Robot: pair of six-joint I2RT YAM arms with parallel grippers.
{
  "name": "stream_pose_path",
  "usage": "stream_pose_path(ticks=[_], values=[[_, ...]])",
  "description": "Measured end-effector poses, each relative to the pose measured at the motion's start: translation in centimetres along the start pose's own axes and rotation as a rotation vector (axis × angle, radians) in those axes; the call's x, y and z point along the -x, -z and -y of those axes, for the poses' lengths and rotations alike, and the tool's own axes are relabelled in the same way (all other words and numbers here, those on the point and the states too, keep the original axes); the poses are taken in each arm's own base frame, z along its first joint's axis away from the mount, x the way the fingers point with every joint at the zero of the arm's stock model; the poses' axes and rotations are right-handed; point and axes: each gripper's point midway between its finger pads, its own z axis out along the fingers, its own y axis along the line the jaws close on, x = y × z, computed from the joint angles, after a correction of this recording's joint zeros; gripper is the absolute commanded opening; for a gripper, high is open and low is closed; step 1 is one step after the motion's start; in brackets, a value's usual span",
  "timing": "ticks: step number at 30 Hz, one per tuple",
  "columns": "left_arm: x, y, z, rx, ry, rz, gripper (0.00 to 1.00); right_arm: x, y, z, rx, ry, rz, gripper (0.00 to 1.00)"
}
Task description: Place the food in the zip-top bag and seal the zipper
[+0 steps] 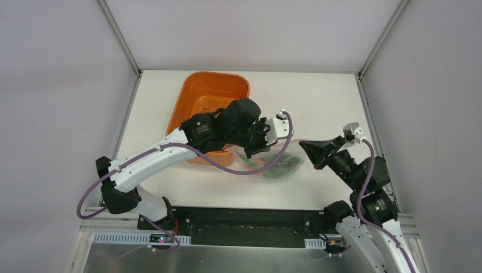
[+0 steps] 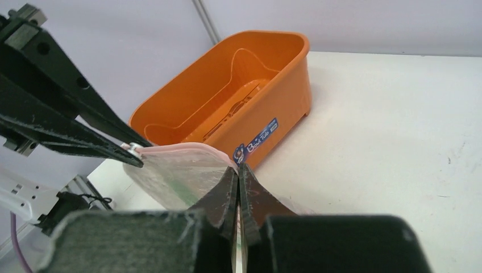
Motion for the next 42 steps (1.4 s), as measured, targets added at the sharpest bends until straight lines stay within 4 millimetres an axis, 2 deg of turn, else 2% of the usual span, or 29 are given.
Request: stream_pose_path(ticks=[12,21,22,23,25,26,32,36,40,42], values=[[-3.5,2.2,-0.9,0.095,0.013,-0.048,0.02,1.2,0.2,3.6,-0.22,-0.072,0.082,0.0],[-6.0,5.1,-1.3,0.165,0.032,-0.054,0.04,1.5,0.4,4.9,-0.296,-0.092,0.11,0.0],[-6.0,5.3,-1.4,0.171,0.036,-0.05,0.07,1.5,0.4,4.9,-0.296,-0.095,0.109,0.0],[-6.1,5.4,-1.4,0.177,0.04,-0.045,0.14,1.5,0.4,4.8,-0.293,-0.098,0.108,0.0],[-6.1,5.5,-1.4,0.183,0.047,-0.037,0.46,1.4,0.3,4.8,-0.292,-0.102,0.106,0.0],[-6.1,5.5,-1.5,0.187,0.045,-0.033,0.56,1.4,0.3,4.9,-0.294,-0.102,0.104,0.0],[-7.9,5.9,-2.1,0.25,0.11,-0.041,0.98,2.5,-0.6,7.0,-0.407,-0.076,0.106,0.0],[-7.2,6.4,-2.5,0.294,0.149,0.047,0.99,5.3,-3.2,7.8,-0.467,-0.011,0.071,0.0],[-6.3,8.1,-3.5,0.368,0.198,0.161,0.99,10.3,-7.0,8.3,-0.508,0.072,0.07,0.0],[-6.1,9.2,-4.2,0.417,0.231,0.212,0.99,12.2,-8.6,8.6,-0.521,0.112,0.077,0.0]])
